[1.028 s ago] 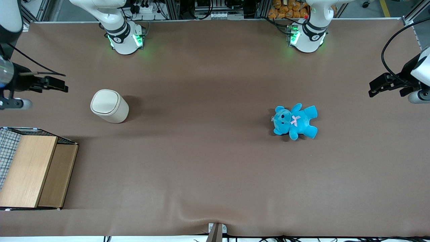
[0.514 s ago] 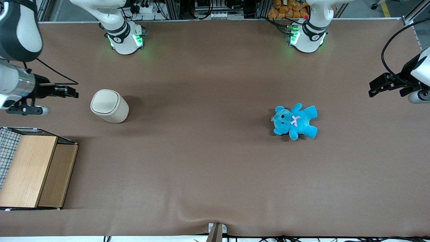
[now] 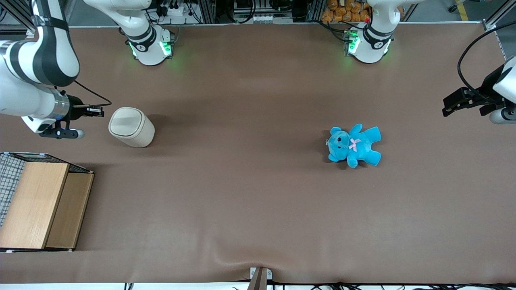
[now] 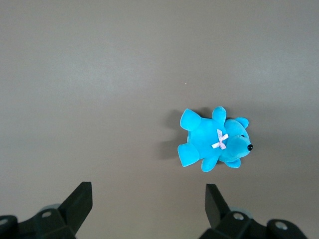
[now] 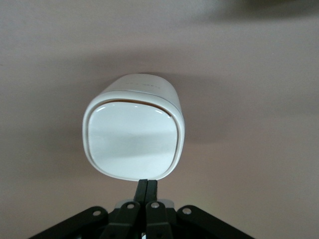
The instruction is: Open trash can with right arm
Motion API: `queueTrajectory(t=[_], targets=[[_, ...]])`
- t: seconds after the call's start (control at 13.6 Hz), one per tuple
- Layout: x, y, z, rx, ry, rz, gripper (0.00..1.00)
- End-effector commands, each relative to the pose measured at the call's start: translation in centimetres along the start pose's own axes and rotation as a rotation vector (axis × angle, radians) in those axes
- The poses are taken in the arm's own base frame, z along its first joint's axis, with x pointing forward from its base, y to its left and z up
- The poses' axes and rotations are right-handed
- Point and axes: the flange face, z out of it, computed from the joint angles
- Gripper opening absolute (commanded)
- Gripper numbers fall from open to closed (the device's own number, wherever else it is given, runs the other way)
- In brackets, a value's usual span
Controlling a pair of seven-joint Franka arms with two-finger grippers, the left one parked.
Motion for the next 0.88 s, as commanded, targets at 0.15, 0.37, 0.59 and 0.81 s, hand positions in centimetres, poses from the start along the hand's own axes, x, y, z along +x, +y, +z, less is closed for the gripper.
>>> queueTrajectory(t=[0.15, 0.37, 0.59, 0.81], targets=[[-0.9, 0.4, 1.8, -0.036, 0.080, -0.007, 0.00], [-0.9, 0.3, 3.7, -0.040, 0.055, -0.011, 0.00], [-1.1, 0.5, 5.8, -0.043, 0.059, -0.011, 0.00], [-1.3, 0.5, 7.5, -0.043, 0.064, -0.011, 0.00]])
